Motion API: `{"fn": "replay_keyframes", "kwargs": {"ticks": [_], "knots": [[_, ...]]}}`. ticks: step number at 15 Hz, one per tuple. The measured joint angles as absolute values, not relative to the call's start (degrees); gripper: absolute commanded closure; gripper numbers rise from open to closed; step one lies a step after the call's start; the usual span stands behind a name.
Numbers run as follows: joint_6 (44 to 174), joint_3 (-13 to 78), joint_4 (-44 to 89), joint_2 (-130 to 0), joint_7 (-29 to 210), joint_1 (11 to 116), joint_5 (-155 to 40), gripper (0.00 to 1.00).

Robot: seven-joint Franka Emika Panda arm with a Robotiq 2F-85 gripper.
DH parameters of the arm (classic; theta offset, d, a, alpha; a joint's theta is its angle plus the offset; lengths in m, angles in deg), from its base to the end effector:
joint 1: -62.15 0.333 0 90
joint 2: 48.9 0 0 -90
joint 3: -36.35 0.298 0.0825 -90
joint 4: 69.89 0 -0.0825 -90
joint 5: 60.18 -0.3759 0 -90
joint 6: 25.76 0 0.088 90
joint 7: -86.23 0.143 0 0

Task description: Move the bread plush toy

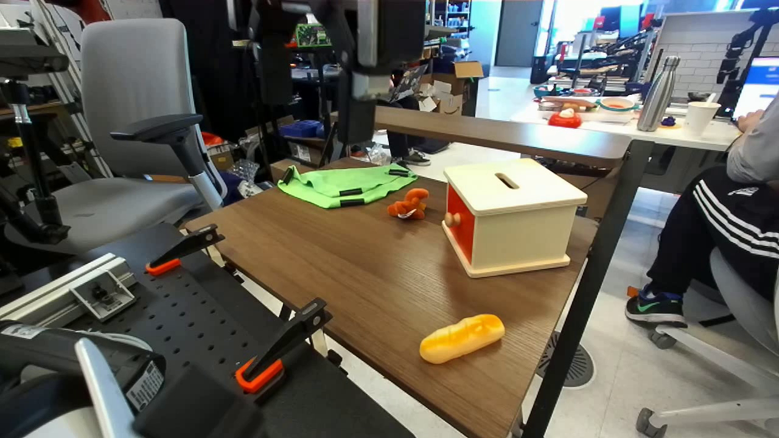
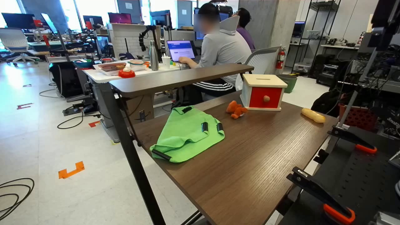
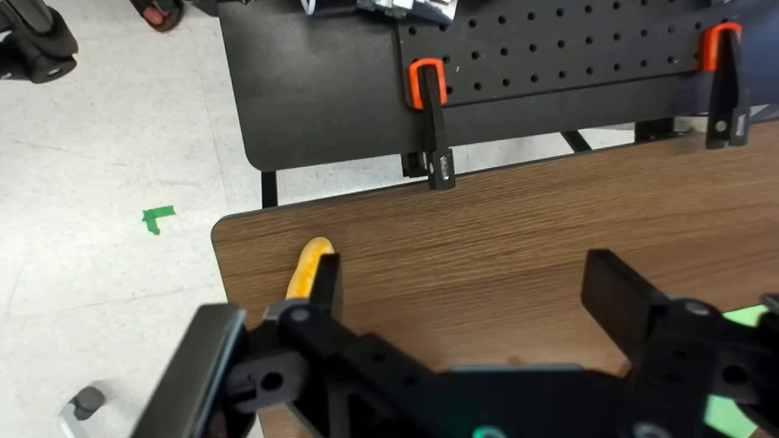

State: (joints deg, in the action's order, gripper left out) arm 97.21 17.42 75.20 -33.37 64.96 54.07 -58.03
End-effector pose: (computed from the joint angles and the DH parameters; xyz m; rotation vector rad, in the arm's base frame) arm 0.3696 -0.1838 0.3084 -3.0333 0.0924 0.1430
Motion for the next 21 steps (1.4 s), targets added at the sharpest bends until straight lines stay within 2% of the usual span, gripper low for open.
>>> {"fn": "replay_keyframes", "kwargs": {"ticks": [7, 21], "knots": [[109.8, 18.4, 74.8, -44.5, 66.7, 53.9, -58.4, 0.00], [110.1, 22.9, 55.8, -71.9, 66.7, 46.7, -63.8, 0.00]]}}
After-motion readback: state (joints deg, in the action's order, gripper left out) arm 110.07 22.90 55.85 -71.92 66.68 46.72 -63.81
